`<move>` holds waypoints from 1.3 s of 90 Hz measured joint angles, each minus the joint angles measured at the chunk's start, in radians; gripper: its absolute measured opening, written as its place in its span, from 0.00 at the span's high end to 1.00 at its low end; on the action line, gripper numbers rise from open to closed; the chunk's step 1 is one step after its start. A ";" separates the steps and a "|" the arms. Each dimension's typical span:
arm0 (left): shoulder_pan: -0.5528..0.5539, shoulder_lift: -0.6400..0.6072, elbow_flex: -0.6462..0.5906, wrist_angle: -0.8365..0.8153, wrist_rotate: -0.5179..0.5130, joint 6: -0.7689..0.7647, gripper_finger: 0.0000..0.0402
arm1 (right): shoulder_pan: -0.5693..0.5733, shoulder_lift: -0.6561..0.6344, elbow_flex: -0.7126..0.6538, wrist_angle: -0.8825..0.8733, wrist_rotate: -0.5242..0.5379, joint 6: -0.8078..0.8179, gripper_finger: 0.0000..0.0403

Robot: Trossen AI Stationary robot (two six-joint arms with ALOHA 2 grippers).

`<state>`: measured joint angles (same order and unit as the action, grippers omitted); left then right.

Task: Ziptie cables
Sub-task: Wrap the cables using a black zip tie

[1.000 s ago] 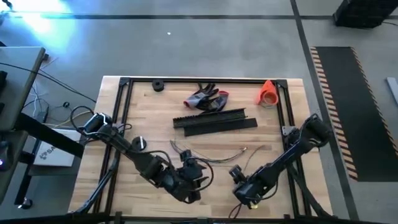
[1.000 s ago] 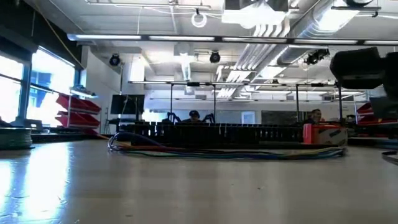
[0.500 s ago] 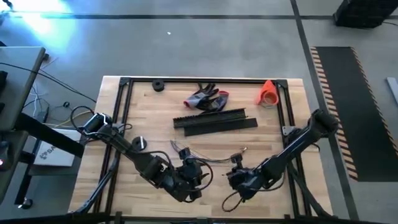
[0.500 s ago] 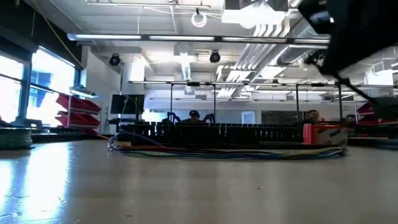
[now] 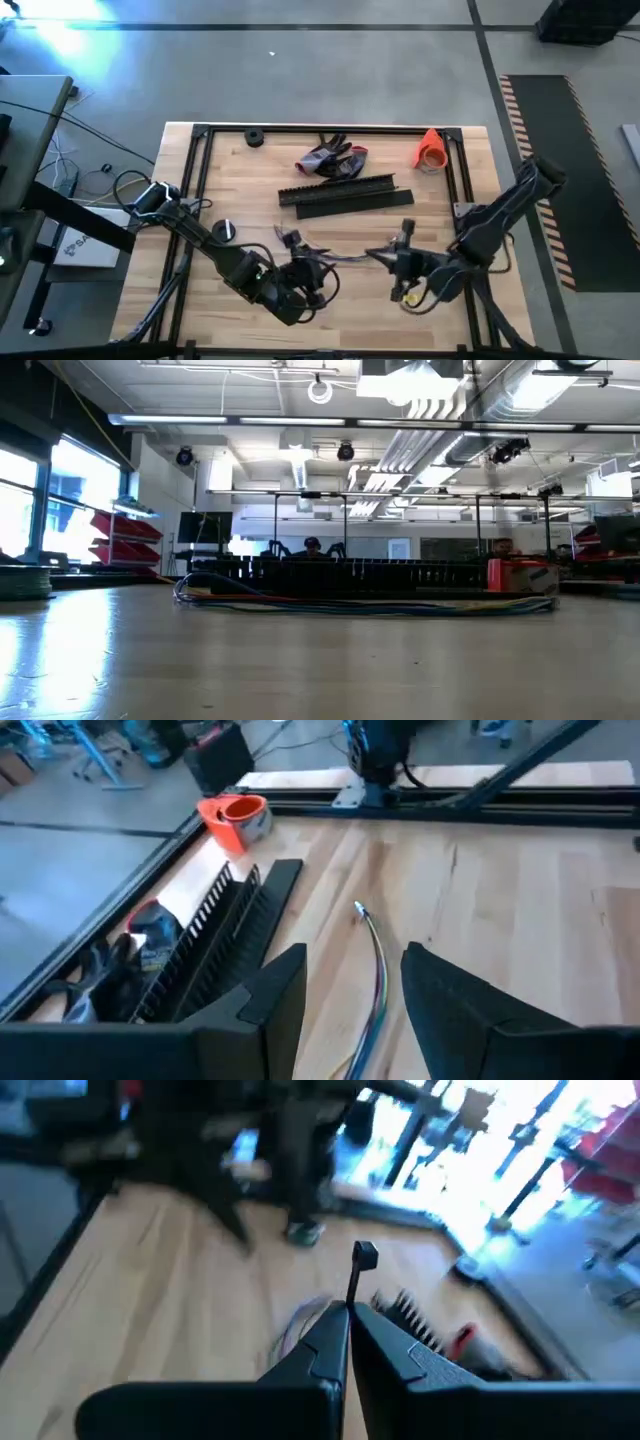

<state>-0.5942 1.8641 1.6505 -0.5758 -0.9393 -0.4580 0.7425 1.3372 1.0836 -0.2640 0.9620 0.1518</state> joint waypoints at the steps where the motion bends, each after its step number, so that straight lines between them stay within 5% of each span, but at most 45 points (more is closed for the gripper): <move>1: 0.001 0.000 0.000 0.000 0.003 0.001 0.64 | 0.000 -0.003 0.000 -0.001 0.005 0.001 1.00; 31: 0.010 0.000 0.000 0.002 0.014 0.034 0.64 | -0.060 -0.052 0.000 -0.155 0.047 0.176 1.00; 60: 0.010 0.000 0.000 0.002 0.013 0.033 0.64 | -0.208 -0.065 -0.048 -0.308 -0.117 0.299 1.00; 85: 0.003 0.000 0.000 0.000 0.056 0.020 0.64 | -0.397 -0.147 -0.262 -0.028 -0.403 0.204 1.00; 104: 0.012 -0.001 -0.016 -0.021 0.262 0.069 0.64 | -0.541 -0.160 -0.423 0.266 -0.623 0.182 1.00; 117: 0.047 0.001 -0.106 -0.034 0.342 0.167 0.62 | -0.567 -0.160 -0.464 0.306 -0.652 0.188 1.00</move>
<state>-0.5469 1.8652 1.5446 -0.6100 -0.5974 -0.2905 0.1753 1.1770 0.6197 0.0421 0.3099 0.3393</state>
